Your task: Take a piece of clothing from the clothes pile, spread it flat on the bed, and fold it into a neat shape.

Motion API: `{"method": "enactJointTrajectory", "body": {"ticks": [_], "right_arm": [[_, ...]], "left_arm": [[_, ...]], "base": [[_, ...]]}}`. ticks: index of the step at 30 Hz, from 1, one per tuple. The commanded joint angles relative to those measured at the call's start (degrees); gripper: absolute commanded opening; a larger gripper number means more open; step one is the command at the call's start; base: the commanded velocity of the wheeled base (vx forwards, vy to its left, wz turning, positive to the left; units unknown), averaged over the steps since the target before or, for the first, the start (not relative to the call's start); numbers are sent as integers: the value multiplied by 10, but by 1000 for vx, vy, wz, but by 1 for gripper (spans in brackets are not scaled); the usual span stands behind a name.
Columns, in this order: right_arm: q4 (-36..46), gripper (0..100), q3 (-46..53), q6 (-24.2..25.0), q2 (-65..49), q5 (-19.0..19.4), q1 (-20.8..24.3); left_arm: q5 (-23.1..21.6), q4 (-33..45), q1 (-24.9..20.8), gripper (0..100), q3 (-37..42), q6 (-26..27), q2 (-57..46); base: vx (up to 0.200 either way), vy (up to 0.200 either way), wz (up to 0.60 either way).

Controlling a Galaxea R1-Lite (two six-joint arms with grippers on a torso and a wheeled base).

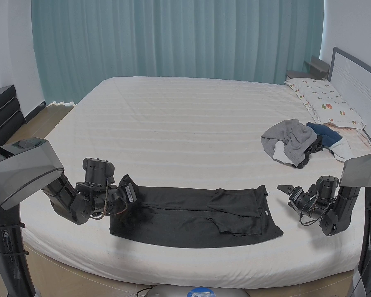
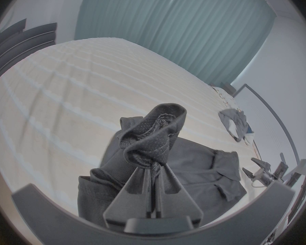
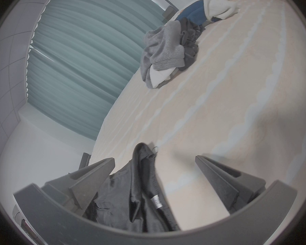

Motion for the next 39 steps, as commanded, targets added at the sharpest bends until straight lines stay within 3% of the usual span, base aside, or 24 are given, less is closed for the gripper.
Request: {"method": "enactJointTrajectory", "body": {"ticks": [1,9,14,18,33,34,39], "right_arm": [[2,100,-5,2,10,0,3],[2,100,-5,2,11,0,4],[2,100,-4,2,11,0,4],[2,100,-4,2,11,0,4],[2,100,-3,2,12,-1,5],[2,100,-3,2,12,-1,4],[2,100,-2,2,12,-1,5]], "left_arm": [[6,44,-43,0,-39,-18,-42],[8,178,-110,0,-139,-36,-39],[9,216,-140,0,-187,-69,-30],[8,226,-155,0,-207,-79,-8],[12,225,-199,0,-258,-123,59],[13,225,-201,100,-266,-124,65],[16,226,-205,100,-273,-141,67]], "base": [[0,-200,0],[0,-200,0],[0,-200,0],[0,-200,0],[0,0,0],[0,0,0],[0,0,0]]}}
